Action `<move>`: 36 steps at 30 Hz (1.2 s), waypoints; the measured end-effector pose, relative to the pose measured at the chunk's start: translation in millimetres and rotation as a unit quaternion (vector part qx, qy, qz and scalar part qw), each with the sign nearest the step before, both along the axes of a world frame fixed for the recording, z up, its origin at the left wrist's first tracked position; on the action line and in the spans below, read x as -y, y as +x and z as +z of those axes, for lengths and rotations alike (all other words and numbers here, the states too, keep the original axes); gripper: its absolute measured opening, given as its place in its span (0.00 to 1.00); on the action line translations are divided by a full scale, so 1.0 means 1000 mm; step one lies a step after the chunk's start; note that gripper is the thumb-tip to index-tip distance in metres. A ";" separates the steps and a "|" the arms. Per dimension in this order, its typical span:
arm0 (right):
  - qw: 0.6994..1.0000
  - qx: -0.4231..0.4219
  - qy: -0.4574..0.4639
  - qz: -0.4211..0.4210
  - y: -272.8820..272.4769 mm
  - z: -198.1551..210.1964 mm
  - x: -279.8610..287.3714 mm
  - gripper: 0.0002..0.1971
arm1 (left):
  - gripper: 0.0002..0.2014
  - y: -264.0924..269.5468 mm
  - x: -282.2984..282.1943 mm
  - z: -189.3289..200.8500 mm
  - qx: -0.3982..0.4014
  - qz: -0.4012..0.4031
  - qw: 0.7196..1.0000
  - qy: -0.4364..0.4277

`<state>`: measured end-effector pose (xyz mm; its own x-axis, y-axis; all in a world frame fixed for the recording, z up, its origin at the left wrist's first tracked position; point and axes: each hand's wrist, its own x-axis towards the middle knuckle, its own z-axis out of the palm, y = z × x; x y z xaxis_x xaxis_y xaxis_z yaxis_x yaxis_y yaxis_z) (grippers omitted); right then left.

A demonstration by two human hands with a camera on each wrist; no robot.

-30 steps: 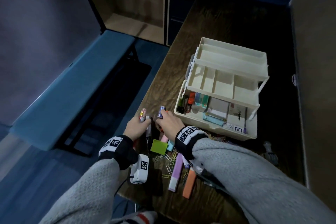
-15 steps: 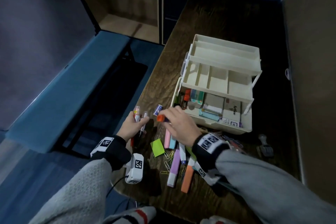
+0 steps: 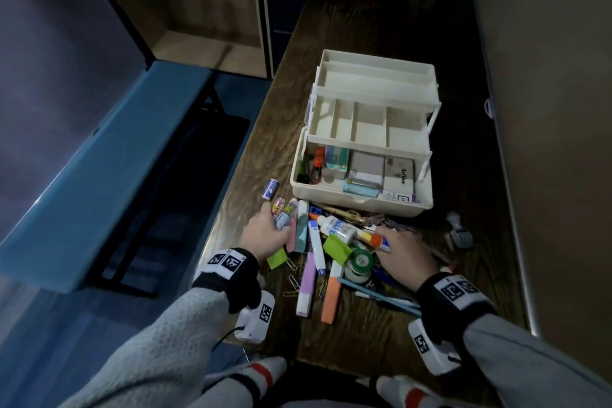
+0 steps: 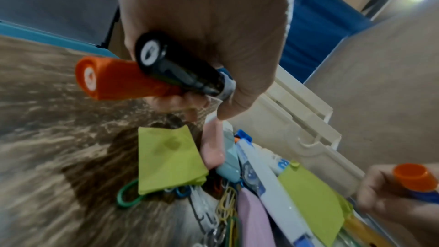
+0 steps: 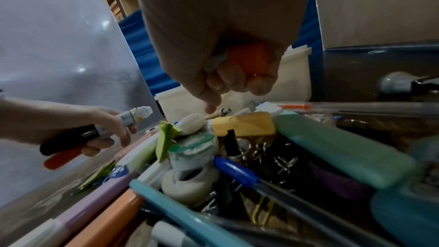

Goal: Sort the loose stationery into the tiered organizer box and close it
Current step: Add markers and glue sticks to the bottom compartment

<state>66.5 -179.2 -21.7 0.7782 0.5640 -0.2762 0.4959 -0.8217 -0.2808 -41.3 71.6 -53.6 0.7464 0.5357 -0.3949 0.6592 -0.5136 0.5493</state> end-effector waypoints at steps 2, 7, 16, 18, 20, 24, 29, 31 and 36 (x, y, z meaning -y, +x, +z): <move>0.999 -0.008 0.018 -0.040 0.001 -0.002 0.007 0.05 | 0.19 0.004 0.004 -0.005 -0.005 0.000 1.000 0.023; 0.987 -0.045 0.056 -0.141 0.005 -0.004 0.037 0.12 | 0.31 0.011 0.011 -0.015 -0.025 0.008 0.998 0.055; 0.977 -0.048 0.065 -0.197 0.009 0.003 0.080 0.02 | 0.31 0.018 0.004 -0.017 -0.045 0.000 0.996 0.071; 0.975 -0.052 0.067 -0.204 0.010 0.003 0.085 0.03 | 0.31 0.016 0.000 -0.016 -0.044 0.006 0.997 0.062; 0.974 -0.051 0.068 -0.209 0.010 0.004 0.087 0.03 | 0.33 0.013 -0.005 -0.016 -0.042 0.017 0.998 0.052; 0.974 -0.044 0.077 -0.208 0.013 0.005 0.084 0.01 | 0.32 0.010 -0.013 -0.013 -0.044 0.042 0.998 0.026; 0.978 -0.035 0.093 -0.186 0.017 0.004 0.077 0.03 | 0.24 0.003 -0.020 -0.006 -0.025 0.067 0.997 0.002; 0.975 -0.033 0.099 -0.198 0.021 0.003 0.077 0.05 | 0.20 0.001 -0.023 -0.003 -0.002 0.067 0.998 -0.007; 0.968 -0.041 0.090 -0.231 0.034 0.003 0.079 0.14 | 0.21 0.000 -0.032 0.006 0.011 0.065 0.997 -0.034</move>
